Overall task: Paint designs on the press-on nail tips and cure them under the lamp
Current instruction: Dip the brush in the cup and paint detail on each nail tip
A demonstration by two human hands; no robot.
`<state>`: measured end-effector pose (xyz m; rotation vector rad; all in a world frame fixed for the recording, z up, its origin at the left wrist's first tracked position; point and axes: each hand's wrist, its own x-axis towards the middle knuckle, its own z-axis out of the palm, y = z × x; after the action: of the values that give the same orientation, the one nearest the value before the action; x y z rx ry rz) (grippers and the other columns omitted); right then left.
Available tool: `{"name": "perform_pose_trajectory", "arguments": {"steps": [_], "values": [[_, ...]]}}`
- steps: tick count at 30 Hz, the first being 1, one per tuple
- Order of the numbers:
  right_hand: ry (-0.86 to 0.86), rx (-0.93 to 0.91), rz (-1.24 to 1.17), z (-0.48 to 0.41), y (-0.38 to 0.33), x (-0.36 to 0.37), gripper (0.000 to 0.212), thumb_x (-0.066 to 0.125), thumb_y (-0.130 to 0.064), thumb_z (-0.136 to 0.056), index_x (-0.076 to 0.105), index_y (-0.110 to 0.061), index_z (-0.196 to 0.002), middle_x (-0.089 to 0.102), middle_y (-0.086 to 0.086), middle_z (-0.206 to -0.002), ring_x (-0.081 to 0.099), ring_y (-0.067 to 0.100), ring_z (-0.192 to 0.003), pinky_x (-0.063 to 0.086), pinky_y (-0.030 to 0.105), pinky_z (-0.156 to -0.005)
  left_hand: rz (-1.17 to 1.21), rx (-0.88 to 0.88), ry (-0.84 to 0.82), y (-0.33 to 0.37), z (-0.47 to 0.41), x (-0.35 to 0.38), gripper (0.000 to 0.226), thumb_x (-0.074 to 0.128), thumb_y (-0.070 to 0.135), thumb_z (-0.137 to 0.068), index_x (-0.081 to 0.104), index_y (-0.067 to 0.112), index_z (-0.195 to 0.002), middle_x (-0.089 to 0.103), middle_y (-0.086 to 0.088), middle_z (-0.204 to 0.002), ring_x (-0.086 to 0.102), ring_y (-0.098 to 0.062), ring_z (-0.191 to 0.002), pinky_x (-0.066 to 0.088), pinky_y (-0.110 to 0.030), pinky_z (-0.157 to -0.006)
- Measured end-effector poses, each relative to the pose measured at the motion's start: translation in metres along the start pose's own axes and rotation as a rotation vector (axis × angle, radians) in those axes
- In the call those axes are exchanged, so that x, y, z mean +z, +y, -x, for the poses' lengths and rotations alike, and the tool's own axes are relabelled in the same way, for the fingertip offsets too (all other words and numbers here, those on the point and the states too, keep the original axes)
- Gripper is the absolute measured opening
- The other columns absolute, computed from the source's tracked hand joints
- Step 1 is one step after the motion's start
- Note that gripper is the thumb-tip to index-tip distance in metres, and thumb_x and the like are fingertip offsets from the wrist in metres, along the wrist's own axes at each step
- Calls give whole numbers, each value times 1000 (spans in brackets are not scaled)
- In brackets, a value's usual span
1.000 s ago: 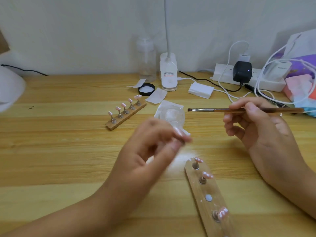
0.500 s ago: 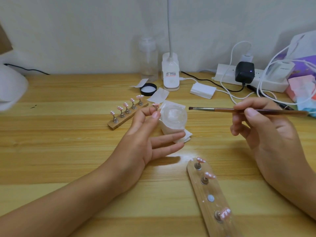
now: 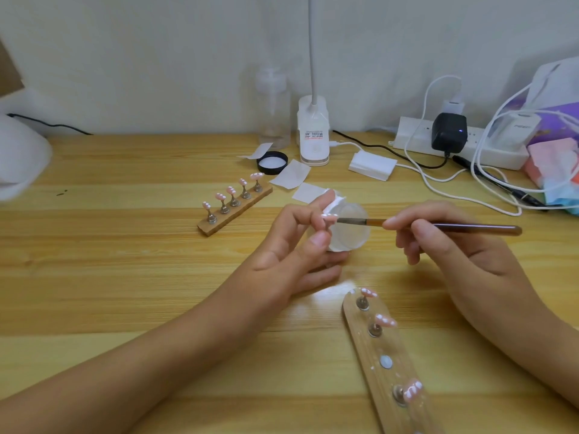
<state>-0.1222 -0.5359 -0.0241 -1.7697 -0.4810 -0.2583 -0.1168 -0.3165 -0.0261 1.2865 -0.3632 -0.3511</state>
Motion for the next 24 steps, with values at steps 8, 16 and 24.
{"name": "perform_pose_trajectory", "arguments": {"steps": [8, 16, 24], "values": [[-25, 35, 11, -2, 2, 1, 24, 46, -30, -95, 69, -33, -87, 57, -7, -77, 50, 12, -73, 43, 20, -69, -98, 64, -64, -2, 4, 3, 8, 55, 33, -93, 58, 39, -99, 43, 32, -140, 55, -19, -128, 45, -27, -104], [130, -26, -153, -4, 1, -6, 25, 45, -28, -89, 68, -30, -79, 58, -8, -78, 47, 14, -73, 40, 20, -71, 205, -51, 53, 1, -5, -7, 4, 59, 23, -89, 62, 25, -86, 47, 6, -147, 64, -36, -113, 51, -37, -98], [172, -6, -189, -5, 3, -8, 29, 43, -20, -88, 67, -29, -74, 56, -7, -77, 43, 16, -72, 39, 22, -69, 271, -105, 108, 6, -6, -4, 9, 57, 21, -88, 63, 23, -81, 50, -6, -139, 65, -39, -110, 55, -38, -92]]}}
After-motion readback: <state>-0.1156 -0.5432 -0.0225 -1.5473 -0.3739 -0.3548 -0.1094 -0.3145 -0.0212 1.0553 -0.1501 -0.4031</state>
